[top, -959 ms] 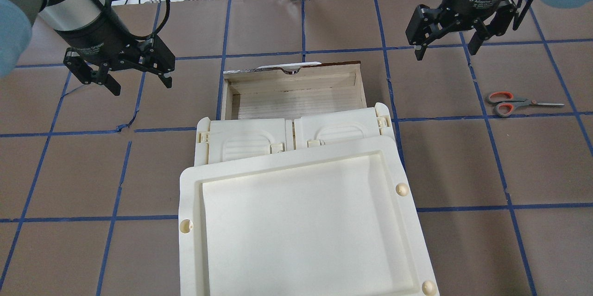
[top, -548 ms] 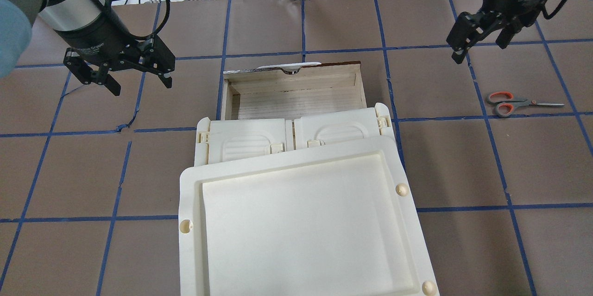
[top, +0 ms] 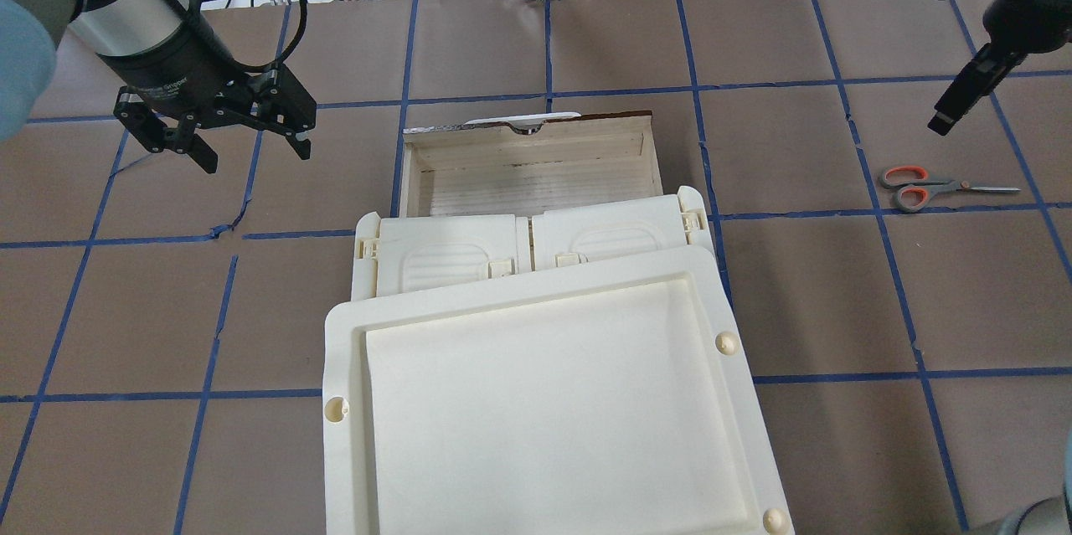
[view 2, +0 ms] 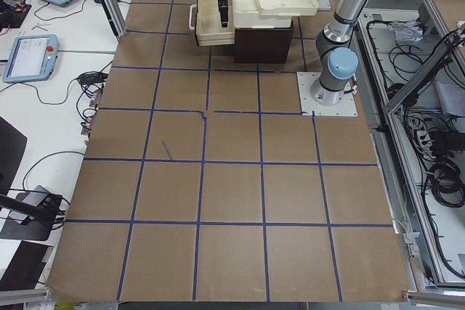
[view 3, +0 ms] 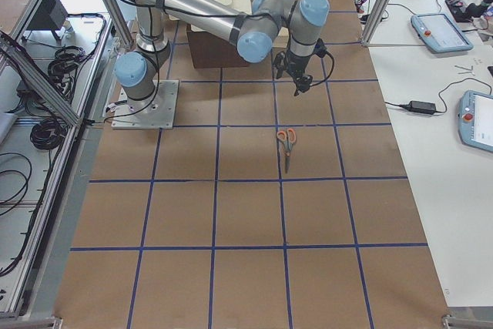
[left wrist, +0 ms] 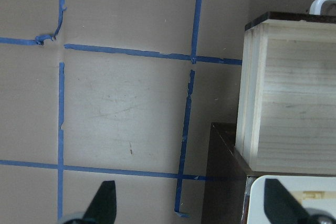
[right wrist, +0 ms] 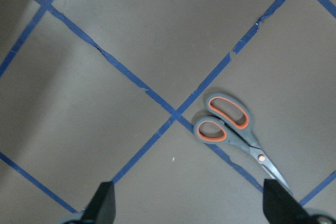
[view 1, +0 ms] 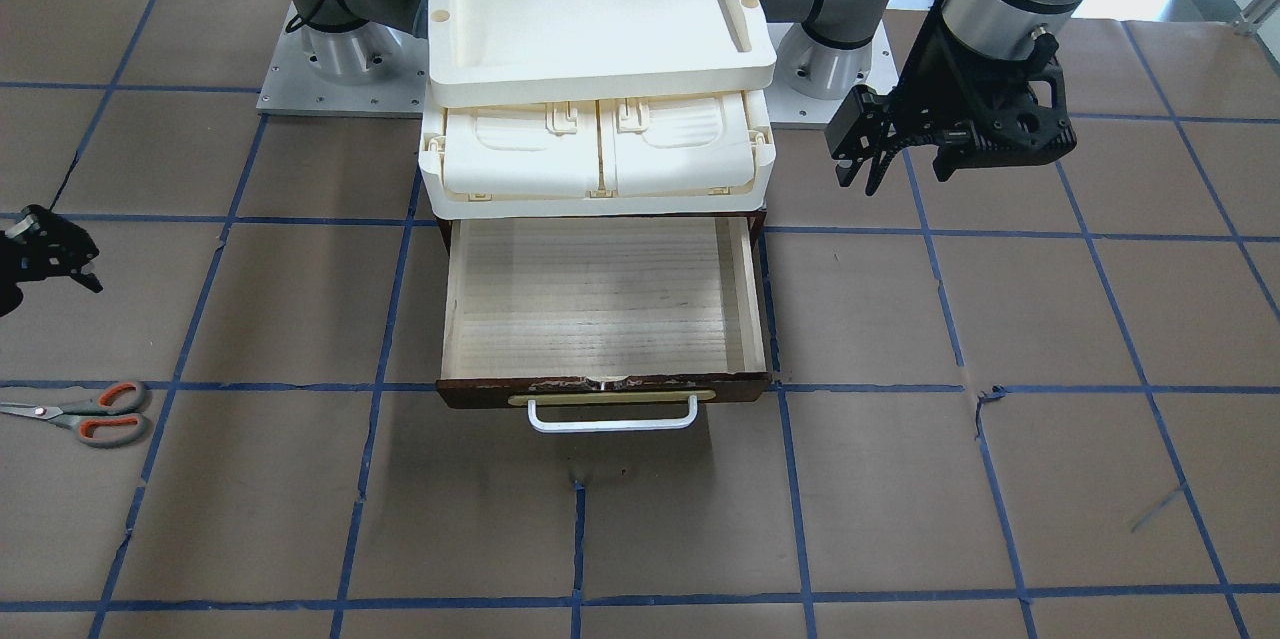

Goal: Put scissors in drawer and close it
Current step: 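Lower the right gripper over the scissors and close on the handles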

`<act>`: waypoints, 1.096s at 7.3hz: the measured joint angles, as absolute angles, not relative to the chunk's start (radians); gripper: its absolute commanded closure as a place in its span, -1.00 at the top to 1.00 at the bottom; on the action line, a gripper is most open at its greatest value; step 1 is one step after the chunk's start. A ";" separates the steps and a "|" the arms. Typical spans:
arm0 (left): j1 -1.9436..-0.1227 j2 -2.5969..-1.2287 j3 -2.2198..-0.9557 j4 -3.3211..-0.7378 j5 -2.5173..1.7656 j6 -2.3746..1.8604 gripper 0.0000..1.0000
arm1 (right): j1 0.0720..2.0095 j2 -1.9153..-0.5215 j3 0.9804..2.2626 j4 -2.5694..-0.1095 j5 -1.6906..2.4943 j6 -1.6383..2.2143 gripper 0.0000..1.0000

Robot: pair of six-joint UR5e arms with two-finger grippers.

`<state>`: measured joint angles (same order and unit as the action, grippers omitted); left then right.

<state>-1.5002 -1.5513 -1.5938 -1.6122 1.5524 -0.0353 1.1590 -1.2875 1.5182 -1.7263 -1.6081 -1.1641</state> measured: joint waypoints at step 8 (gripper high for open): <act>-1.500 -1.551 -1.594 -1.614 1.555 -0.035 1.00 | 0.968 -1.099 1.759 -2.285 -1.529 -2.046 0.95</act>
